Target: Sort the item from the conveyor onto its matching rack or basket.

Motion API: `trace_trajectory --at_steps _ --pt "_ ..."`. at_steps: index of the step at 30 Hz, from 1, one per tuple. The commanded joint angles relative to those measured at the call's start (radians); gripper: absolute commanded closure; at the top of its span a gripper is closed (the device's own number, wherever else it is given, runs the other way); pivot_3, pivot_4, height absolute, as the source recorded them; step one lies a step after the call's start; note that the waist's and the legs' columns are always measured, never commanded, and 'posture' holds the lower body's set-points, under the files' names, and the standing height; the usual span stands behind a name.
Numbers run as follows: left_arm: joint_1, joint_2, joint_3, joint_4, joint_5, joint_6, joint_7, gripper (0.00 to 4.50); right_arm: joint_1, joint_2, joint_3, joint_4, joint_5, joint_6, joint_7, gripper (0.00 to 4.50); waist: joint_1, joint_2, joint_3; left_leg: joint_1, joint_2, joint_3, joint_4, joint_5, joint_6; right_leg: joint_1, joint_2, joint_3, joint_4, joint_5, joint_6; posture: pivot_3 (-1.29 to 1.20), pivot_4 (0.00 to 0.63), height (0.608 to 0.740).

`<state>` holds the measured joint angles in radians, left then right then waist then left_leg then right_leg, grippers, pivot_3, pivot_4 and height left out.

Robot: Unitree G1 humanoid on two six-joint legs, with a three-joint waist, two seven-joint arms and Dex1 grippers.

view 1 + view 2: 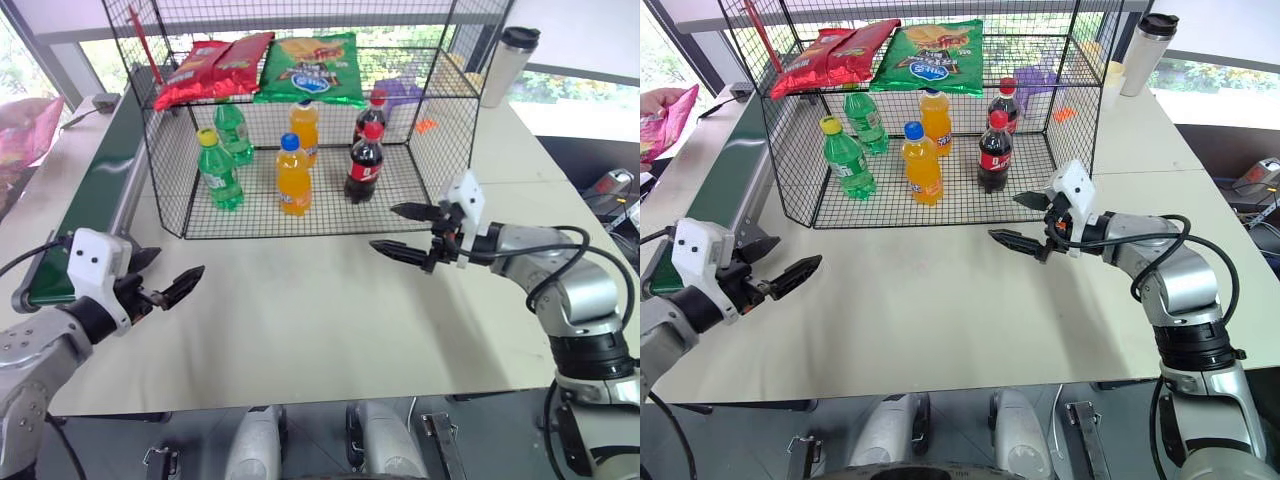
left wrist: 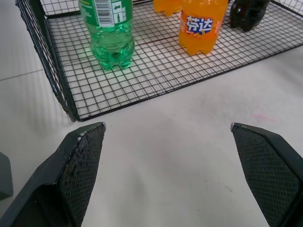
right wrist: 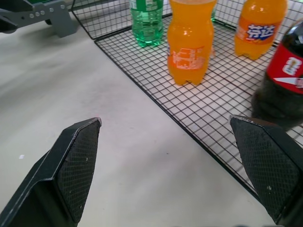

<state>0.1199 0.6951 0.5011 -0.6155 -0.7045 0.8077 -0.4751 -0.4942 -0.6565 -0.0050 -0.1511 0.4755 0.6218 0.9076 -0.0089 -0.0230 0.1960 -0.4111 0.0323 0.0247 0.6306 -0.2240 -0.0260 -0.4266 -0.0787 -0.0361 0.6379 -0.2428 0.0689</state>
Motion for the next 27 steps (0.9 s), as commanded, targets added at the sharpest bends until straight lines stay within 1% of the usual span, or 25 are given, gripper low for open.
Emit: trace_trajectory --at_steps 1,13,22,27 --pt "-0.005 0.013 -0.003 -0.035 0.019 -0.031 0.0 0.08 -0.025 0.003 -0.008 -0.011 0.0 -0.021 0.002 0.0 0.0 0.0 0.0 0.0 0.0 0.0 0.0 0.0 0.0 0.0 0.0 0.0 0.0 0.0 0.0 0.0 0.15 0.74" --pt "-0.024 -0.006 0.013 -0.025 -0.006 -0.018 0.018 0.08 -0.029 0.006 -0.012 -0.013 -0.004 -0.017 -0.006 0.0 -0.001 0.0 0.0 0.0 0.0 0.0 0.0 0.0 0.0 0.0 0.0 0.0 0.0 0.0 0.0 0.0 0.15 0.74" --pt "0.01 -0.018 0.042 -0.02 -0.017 -0.029 0.026 0.08 -0.046 0.014 -0.006 0.008 -0.015 -0.022 -0.008 0.0 -0.001 0.0 0.0 0.0 0.0 0.0 0.0 0.0 0.0 0.0 0.0 0.0 0.0 0.0 0.0 0.0 0.15 0.74" --pt "-0.004 -0.032 0.022 -0.02 -0.013 -0.031 0.036 0.08 -0.042 0.019 -0.009 0.0 -0.017 -0.021 -0.014 0.0 0.0 0.0 0.0 0.0 0.0 0.0 0.0 0.0 0.0 0.0 0.0 0.0 0.0 0.0 0.0 0.0 0.15 0.74"
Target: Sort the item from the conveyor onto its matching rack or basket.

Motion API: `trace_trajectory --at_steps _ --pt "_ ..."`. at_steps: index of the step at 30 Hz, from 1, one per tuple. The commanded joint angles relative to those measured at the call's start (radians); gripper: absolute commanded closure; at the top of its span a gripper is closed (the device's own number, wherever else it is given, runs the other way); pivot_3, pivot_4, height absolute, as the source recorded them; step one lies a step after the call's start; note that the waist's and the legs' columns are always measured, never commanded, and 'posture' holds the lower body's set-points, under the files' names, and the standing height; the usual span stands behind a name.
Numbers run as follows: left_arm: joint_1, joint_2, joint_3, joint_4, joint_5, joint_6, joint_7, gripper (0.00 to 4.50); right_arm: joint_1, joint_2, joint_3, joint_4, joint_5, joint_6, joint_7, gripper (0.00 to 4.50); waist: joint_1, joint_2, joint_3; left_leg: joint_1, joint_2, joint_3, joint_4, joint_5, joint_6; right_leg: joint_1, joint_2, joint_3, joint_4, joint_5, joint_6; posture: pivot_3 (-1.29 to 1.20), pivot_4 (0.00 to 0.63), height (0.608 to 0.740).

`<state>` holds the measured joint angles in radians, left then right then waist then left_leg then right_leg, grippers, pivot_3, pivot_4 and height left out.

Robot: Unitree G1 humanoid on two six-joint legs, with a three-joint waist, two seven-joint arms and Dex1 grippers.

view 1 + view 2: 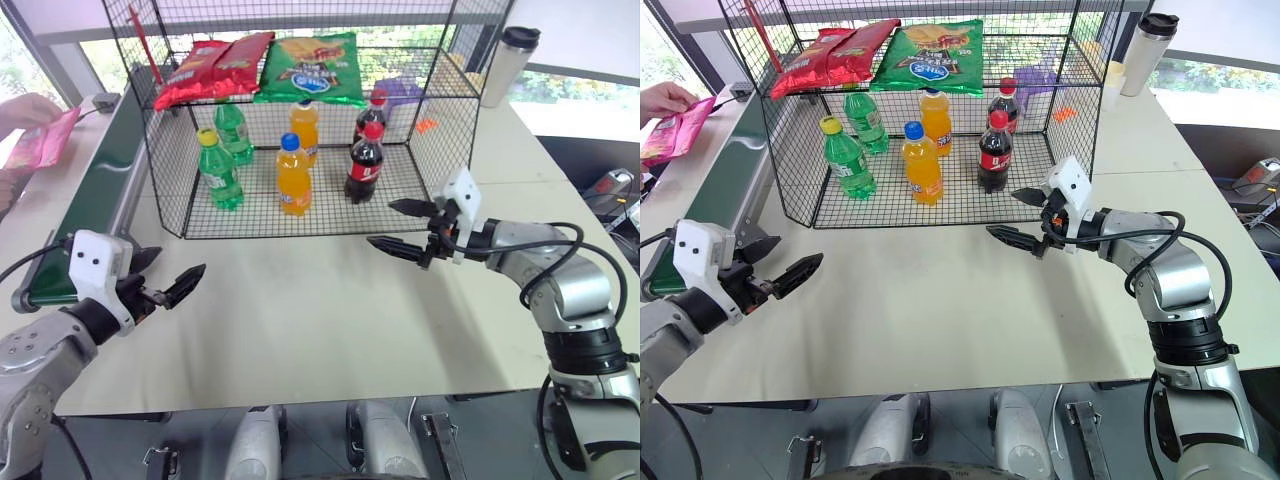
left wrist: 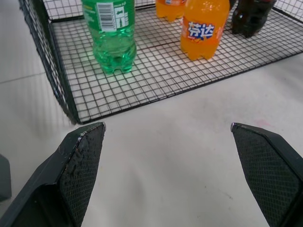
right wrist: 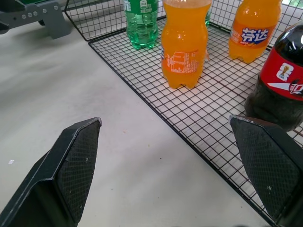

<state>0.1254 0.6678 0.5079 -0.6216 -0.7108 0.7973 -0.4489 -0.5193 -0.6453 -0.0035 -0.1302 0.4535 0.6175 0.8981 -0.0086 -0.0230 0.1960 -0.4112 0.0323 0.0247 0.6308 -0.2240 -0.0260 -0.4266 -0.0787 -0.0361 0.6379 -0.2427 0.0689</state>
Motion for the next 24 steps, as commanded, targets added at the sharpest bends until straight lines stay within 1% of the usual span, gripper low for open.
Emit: trace_trajectory --at_steps 1,5,15,24 --pt "-0.012 -0.011 0.002 -0.014 0.0 -0.024 0.014 0.08 -0.016 0.01 -0.011 -0.024 0.005 -0.017 -0.008 0.0 0.0 0.0 0.0 0.0 0.0 0.0 0.0 0.0 0.0 0.0 0.0 0.0 0.0 0.0 0.0 0.0 0.15 0.74" --pt "-0.03 -0.026 -0.032 -0.016 0.008 -0.024 0.026 0.08 -0.009 0.018 -0.01 -0.025 0.002 -0.022 -0.015 0.0 0.0 0.0 0.0 0.0 0.0 0.0 0.0 0.0 0.0 0.0 0.0 0.0 0.0 0.0 0.0 0.0 0.15 0.74" --pt "-0.04 -0.007 -0.019 0.001 0.014 -0.028 0.018 0.08 -0.003 0.029 -0.006 -0.013 -0.005 -0.04 -0.024 0.0 -0.001 0.0 0.0 0.0 0.0 0.0 0.0 0.0 0.0 0.0 0.0 0.0 0.0 0.0 0.0 0.0 0.15 0.74" --pt "-0.042 -0.01 -0.019 -0.002 0.02 -0.029 0.023 0.08 -0.013 0.045 -0.003 0.012 -0.018 -0.056 -0.023 0.0 -0.001 0.0 0.0 0.0 0.0 0.0 0.0 0.0 0.0 0.0 0.0 0.0 0.0 0.0 0.0 0.0 0.15 0.74"
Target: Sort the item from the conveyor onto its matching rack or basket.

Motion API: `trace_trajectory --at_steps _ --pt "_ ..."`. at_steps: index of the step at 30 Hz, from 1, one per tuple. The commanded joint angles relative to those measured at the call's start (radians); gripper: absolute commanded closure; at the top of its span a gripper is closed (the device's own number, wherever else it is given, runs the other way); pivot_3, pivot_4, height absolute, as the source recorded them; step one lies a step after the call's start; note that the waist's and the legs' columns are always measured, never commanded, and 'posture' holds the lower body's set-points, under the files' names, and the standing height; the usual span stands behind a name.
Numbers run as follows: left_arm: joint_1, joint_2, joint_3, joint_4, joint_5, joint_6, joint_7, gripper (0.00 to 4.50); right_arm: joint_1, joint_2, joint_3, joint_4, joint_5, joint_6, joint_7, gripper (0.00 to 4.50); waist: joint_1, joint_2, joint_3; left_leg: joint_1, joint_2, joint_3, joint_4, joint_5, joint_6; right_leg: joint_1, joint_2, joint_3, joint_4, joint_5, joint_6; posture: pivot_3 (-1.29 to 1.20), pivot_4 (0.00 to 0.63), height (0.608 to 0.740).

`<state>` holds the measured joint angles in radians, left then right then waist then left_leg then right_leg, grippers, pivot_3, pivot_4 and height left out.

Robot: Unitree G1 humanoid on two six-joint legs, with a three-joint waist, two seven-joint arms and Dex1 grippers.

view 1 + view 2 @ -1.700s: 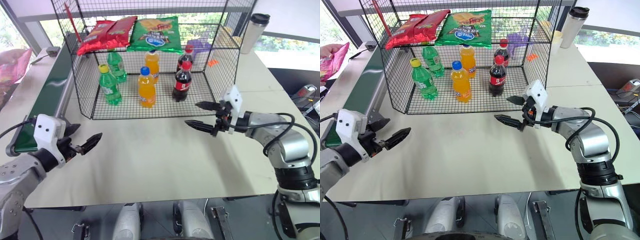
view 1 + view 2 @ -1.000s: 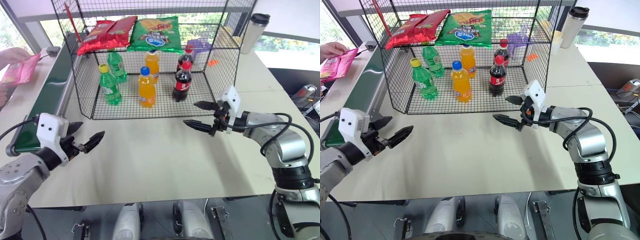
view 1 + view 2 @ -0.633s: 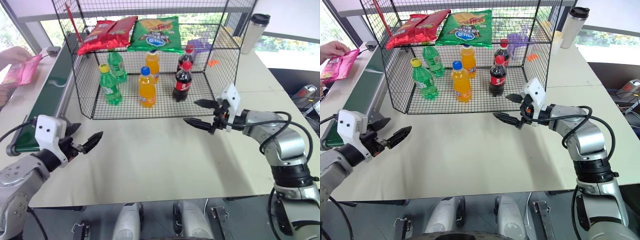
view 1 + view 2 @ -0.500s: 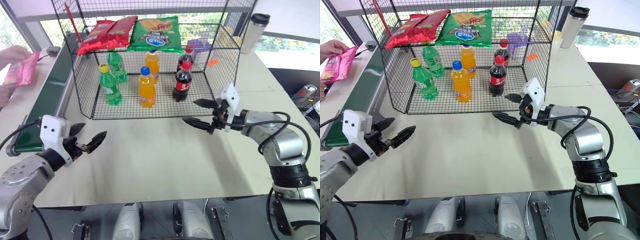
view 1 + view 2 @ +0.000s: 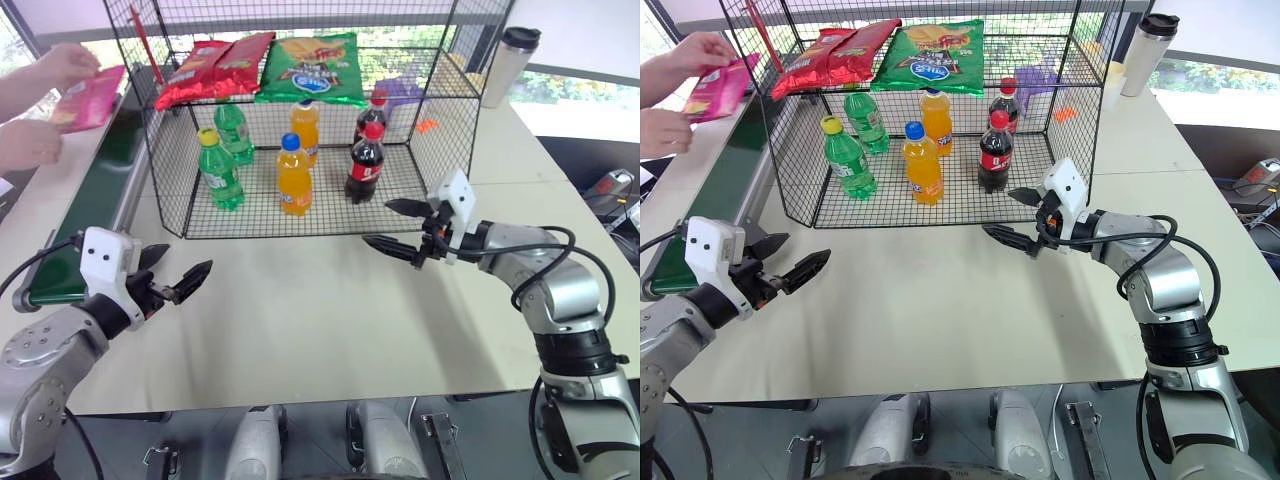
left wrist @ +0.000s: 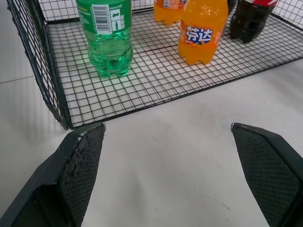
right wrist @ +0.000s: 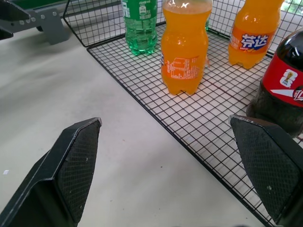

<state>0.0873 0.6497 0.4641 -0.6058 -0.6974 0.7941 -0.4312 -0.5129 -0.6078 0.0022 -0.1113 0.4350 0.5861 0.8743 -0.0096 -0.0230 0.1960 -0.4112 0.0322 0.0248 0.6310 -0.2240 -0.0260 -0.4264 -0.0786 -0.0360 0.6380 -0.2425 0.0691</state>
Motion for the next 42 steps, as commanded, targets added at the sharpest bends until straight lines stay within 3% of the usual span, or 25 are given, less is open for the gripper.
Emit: trace_trajectory --at_steps 1,16,19,23,26,28,30,33,36,42 --pt "-0.004 0.008 0.025 -0.018 0.008 -0.027 0.006 0.08 -0.02 0.011 -0.007 -0.008 0.0 -0.025 -0.001 0.0 0.0 0.0 0.0 0.0 0.0 0.0 0.0 0.0 0.0 0.0 0.0 0.0 0.0 0.0 0.0 0.0 0.15 0.74" --pt "-0.003 0.008 0.031 -0.033 0.016 -0.021 0.009 0.08 -0.021 0.021 -0.001 -0.002 -0.001 -0.03 0.002 0.0 0.0 0.0 0.0 0.0 0.0 0.0 0.0 0.0 0.0 0.0 0.0 0.0 0.0 0.0 0.0 0.0 0.15 0.74" --pt "-0.033 0.014 0.081 -0.055 -0.038 0.003 0.026 0.08 -0.038 0.028 -0.01 0.011 0.017 -0.025 0.01 0.0 -0.001 0.0 0.0 0.0 0.0 0.0 0.0 0.0 0.0 0.0 0.0 0.0 0.0 0.0 0.0 0.0 0.15 0.74" --pt "-0.064 0.158 0.236 -0.08 -0.048 0.041 0.015 0.08 -0.101 0.058 -0.048 0.007 0.114 0.045 0.026 0.0 -0.003 0.0 0.0 0.0 0.0 -0.001 0.0 0.0 0.0 0.0 0.0 0.0 0.001 0.0 0.0 0.0 0.15 0.74" --pt "0.022 0.344 0.334 -0.081 0.153 -0.007 -0.052 0.08 -0.16 0.082 -0.034 0.013 0.145 0.062 0.039 0.0 -0.01 0.0 0.0 0.001 0.0 0.0 -0.001 0.0 0.0 -0.001 0.001 0.0 0.002 0.0 0.0 0.0 0.15 0.74" --pt "0.214 0.452 0.388 -0.069 0.42 -0.128 -0.146 0.08 -0.206 0.115 -0.005 0.016 0.148 0.055 0.05 0.0 -0.011 0.001 0.0 0.001 0.0 0.001 -0.002 0.0 0.0 -0.001 0.001 0.001 0.001 0.0 0.0 0.0 0.15 0.74" --pt "0.382 0.491 0.433 -0.044 0.641 -0.264 -0.212 0.08 -0.245 0.155 0.015 0.014 0.158 0.055 0.054 0.0 -0.01 0.003 0.0 0.001 0.001 0.003 -0.004 0.0 0.0 -0.002 0.0 0.001 0.0 0.0 0.0 0.0 0.15 0.74" --pt "0.533 0.465 0.469 -0.019 0.875 -0.427 -0.226 0.08 -0.289 0.21 0.036 0.023 0.156 0.041 0.052 0.0 -0.009 0.003 0.0 0.001 0.001 0.003 -0.007 0.0 0.0 -0.004 0.0 0.001 -0.001 0.0 -0.001 0.0 0.15 0.74" --pt "0.588 0.404 0.449 -0.016 1.059 -0.509 -0.163 0.08 -0.315 0.252 0.052 0.041 0.147 0.03 0.048 0.0 -0.001 0.003 0.0 -0.001 0.002 0.003 -0.007 0.0 0.0 -0.004 -0.001 0.0 -0.004 0.0 -0.002 0.0 0.15 0.74" --pt "0.535 0.3 0.351 -0.018 1.19 -0.555 -0.118 0.08 -0.325 0.273 0.075 0.052 0.147 0.032 0.071 0.0 -0.003 0.002 -0.001 -0.002 0.002 0.004 -0.007 0.0 -0.001 -0.003 -0.005 0.0 -0.007 0.001 -0.002 0.0 0.15 0.74"
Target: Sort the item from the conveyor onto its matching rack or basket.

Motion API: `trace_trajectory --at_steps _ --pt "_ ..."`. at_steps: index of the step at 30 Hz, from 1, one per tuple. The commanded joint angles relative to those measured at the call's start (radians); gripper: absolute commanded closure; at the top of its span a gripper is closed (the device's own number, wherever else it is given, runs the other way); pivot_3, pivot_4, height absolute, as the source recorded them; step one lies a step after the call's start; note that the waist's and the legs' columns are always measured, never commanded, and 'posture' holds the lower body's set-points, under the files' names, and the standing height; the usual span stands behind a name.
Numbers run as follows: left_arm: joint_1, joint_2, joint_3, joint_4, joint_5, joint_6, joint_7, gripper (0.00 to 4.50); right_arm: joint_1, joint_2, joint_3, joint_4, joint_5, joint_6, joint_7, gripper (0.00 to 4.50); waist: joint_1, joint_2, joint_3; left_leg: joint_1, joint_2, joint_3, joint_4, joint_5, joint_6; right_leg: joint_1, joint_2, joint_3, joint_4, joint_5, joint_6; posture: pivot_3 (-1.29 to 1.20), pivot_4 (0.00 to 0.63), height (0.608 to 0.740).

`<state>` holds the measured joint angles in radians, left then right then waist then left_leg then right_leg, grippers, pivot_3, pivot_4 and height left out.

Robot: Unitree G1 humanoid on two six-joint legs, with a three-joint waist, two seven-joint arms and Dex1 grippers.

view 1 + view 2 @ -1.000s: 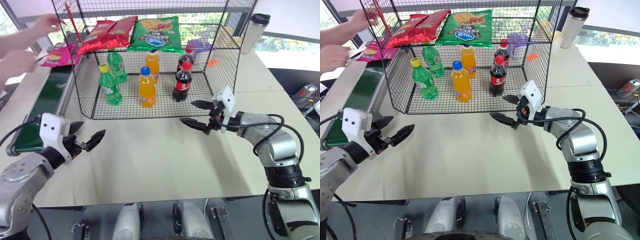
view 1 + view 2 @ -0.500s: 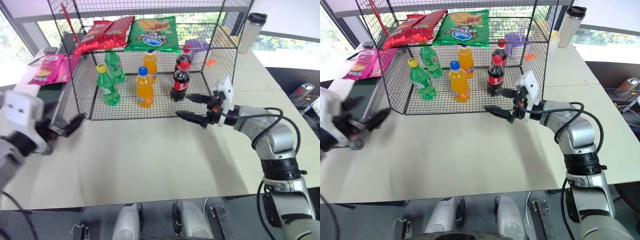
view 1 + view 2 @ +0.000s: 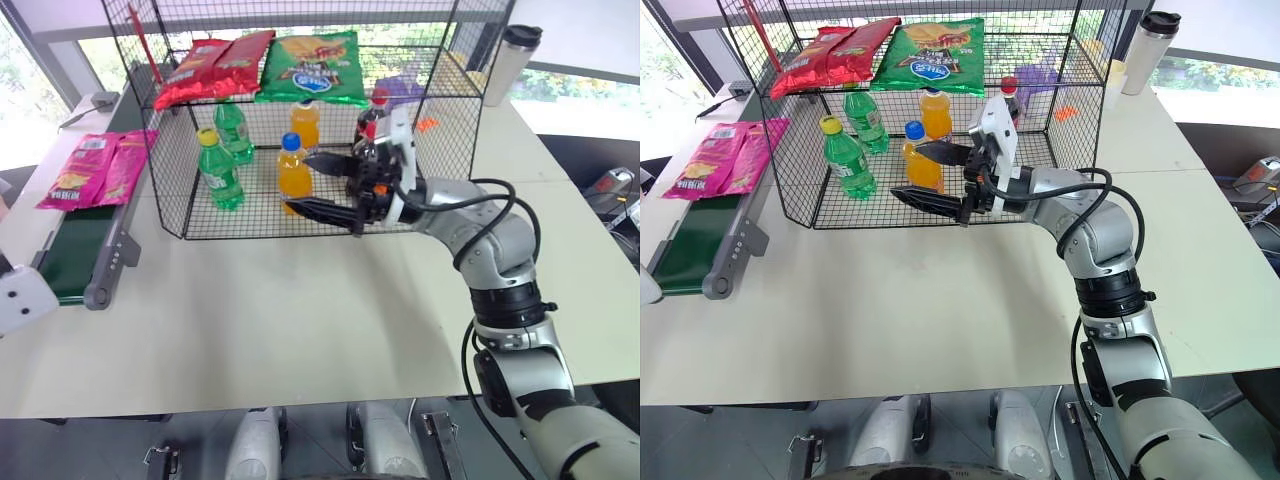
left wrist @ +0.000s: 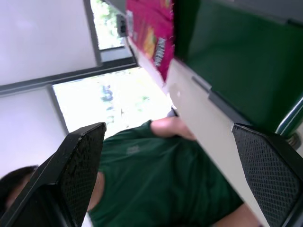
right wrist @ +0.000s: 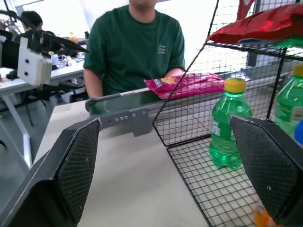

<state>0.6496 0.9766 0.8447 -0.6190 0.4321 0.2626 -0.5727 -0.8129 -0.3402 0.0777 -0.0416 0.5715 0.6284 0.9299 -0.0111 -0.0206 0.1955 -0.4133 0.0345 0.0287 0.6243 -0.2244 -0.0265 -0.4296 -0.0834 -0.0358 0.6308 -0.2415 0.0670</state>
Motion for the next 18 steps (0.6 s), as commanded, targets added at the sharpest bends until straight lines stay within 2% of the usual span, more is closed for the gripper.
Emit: trace_trajectory --at_steps 1,9,18 --pt "-0.038 -0.042 -0.05 0.007 0.067 -0.03 0.027 0.08 -0.026 0.004 0.001 -0.026 0.018 0.0 0.02 0.0 -0.002 0.0 0.0 -0.001 0.0 0.0 0.0 0.0 0.0 0.0 0.0 0.0 0.0 0.0 0.0 0.0 0.15 0.74" --pt "-0.136 -0.103 -0.157 0.105 0.151 -0.098 0.103 0.08 -0.025 -0.045 -0.025 -0.099 0.076 0.081 0.039 0.0 -0.003 0.0 0.0 -0.001 0.001 0.0 0.0 0.0 0.0 -0.001 0.002 -0.001 0.001 0.001 0.001 0.0 0.15 0.74" --pt "-0.221 -0.108 -0.25 0.194 0.18 -0.135 0.115 0.08 0.001 -0.074 -0.034 -0.127 0.07 0.088 0.008 0.0 -0.003 0.0 0.0 -0.001 0.001 -0.001 0.001 0.0 0.0 -0.001 0.002 -0.002 0.002 0.001 0.001 0.0 0.15 0.74"
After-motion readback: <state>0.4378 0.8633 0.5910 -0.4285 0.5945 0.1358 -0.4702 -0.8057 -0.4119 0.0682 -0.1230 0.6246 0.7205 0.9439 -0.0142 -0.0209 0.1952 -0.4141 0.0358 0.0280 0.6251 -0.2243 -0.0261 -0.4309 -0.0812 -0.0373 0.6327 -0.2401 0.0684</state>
